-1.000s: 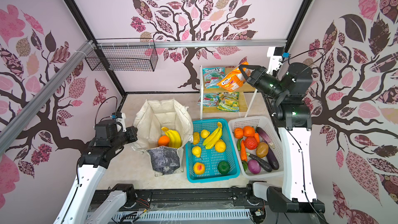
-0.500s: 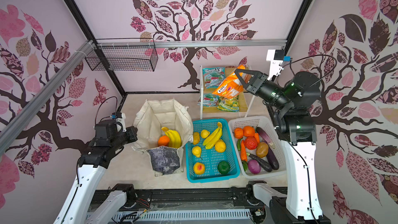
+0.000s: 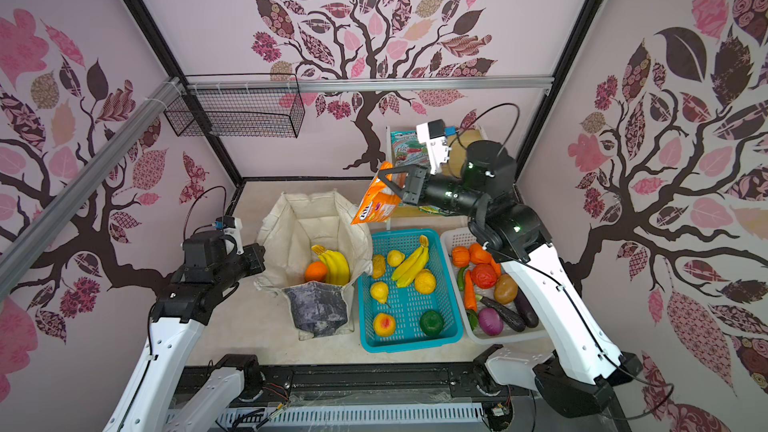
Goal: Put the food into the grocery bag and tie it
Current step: 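Carry the FOX'S bag with the right gripper over and into the tote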
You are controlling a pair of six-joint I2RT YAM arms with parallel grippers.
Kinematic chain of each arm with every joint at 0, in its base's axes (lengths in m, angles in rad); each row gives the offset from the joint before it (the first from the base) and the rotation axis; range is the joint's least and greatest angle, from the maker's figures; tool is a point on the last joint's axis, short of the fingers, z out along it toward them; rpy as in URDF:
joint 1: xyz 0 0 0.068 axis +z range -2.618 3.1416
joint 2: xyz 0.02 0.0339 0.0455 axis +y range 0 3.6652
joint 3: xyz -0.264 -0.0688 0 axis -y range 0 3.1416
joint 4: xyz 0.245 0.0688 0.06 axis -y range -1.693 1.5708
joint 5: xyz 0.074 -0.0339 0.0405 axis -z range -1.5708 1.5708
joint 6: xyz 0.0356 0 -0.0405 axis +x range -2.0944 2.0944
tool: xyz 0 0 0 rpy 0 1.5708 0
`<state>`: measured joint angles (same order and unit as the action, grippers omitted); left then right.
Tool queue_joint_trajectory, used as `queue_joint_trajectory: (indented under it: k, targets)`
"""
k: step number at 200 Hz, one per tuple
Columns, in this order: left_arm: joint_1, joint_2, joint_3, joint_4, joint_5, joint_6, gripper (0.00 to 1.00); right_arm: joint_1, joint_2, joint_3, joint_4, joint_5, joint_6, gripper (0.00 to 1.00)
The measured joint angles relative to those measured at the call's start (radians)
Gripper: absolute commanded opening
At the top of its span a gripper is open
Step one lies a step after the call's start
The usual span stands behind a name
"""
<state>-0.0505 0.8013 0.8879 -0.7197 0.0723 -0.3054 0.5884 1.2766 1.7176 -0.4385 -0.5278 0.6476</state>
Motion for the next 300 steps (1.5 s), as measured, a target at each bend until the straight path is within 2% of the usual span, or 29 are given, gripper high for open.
queue_joint_trajectory:
  k: [24,55,150,221,241,300]
  targets:
    - [0.0,0.001,0.0,0.0,0.0,0.0,0.0,0.125,0.086,0.027,-0.024,0.071,-0.043,0.0]
    - [0.0,0.001,0.0,0.0,0.0,0.0,0.0,0.209,0.196,0.063,-0.03,0.109,-0.069,0.0]
    - [0.0,0.0,0.0,0.0,0.002,0.0,0.0,0.268,0.438,0.119,-0.018,0.142,-0.072,0.0]
    - [0.0,0.0,0.0,0.0,0.004,0.0,0.0,0.311,0.675,0.272,0.012,0.166,-0.069,0.0]
    - [0.0,0.0,0.0,0.0,0.005,0.0,0.0,0.315,0.698,0.237,0.051,0.201,-0.065,0.0]
    - [0.0,0.0,0.0,0.0,0.01,0.0,0.0,0.319,0.699,-0.013,0.191,0.32,-0.05,0.0]
